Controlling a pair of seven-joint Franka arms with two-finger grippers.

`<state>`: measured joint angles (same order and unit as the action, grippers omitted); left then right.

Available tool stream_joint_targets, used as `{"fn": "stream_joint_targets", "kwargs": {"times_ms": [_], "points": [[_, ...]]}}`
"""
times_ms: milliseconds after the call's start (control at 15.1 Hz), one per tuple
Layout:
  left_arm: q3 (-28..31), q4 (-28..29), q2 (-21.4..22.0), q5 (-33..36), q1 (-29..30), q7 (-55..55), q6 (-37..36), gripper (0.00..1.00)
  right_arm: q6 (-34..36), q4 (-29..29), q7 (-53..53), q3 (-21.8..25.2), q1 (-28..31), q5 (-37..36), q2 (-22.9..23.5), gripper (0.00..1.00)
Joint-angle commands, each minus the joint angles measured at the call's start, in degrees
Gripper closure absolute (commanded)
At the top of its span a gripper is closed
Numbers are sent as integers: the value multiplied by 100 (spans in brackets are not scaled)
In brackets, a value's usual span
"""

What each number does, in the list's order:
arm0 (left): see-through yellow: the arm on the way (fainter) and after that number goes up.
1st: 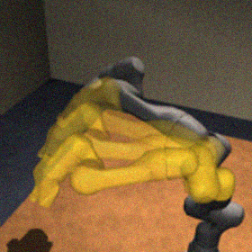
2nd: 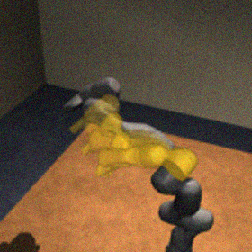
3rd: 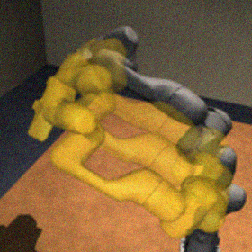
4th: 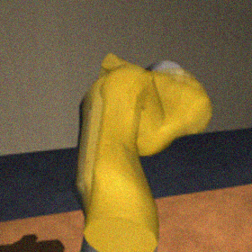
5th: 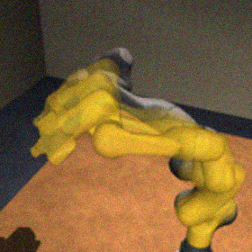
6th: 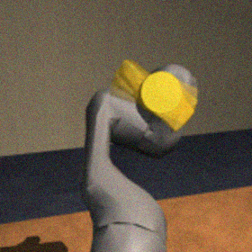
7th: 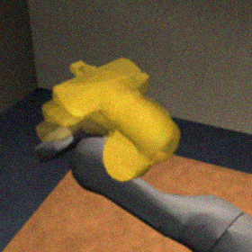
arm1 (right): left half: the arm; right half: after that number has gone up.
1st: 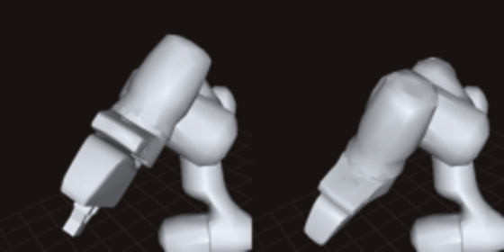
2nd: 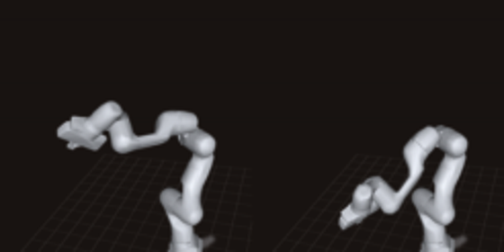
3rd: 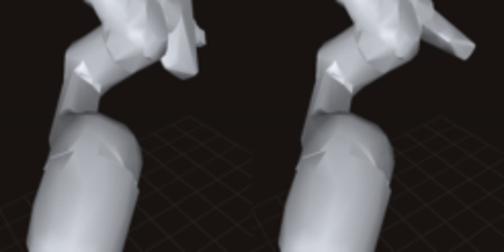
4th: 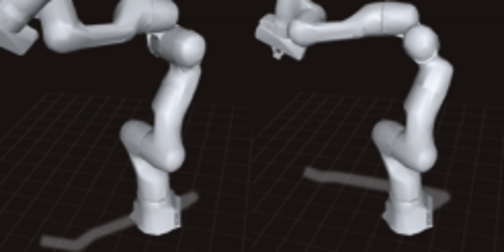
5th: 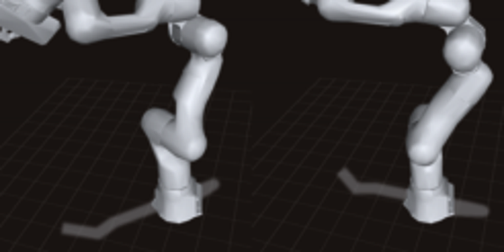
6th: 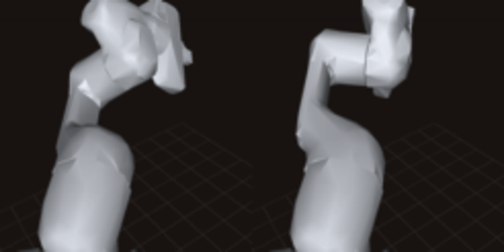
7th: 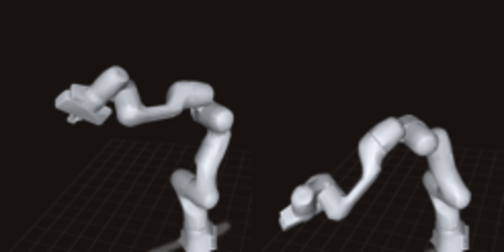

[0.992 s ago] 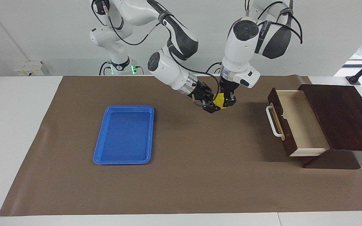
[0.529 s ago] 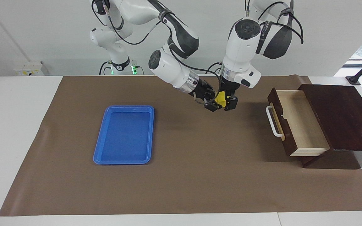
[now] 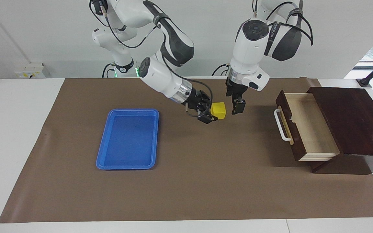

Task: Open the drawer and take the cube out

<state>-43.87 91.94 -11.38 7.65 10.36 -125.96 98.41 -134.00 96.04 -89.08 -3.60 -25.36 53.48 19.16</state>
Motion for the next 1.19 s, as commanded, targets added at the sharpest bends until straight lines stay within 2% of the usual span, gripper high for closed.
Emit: {"fn": "stream_joint_targets", "kwargs": {"times_ms": [0,331,529,728,926,1124], "points": [[28,271,109,44,202,421,55,0,391,81,477,-35,705,92,-96,100],[799,1096,495,44,282,1633,959,0,665,152,1041,-18,1524,-4,236,100],[1344,1500,724,44,291,2669,1066,0,752,169,1155,-18,1875,-380,404,100],[1854,1967,953,44,291,3435,1426,0,1174,362,1909,-18,2446,-628,414,100],[2233,2029,988,44,291,3999,1435,0,1438,528,2551,-9,2790,-655,457,100],[2523,2012,988,44,308,4307,1488,0,1394,775,2887,-18,2817,-646,484,100]]}}
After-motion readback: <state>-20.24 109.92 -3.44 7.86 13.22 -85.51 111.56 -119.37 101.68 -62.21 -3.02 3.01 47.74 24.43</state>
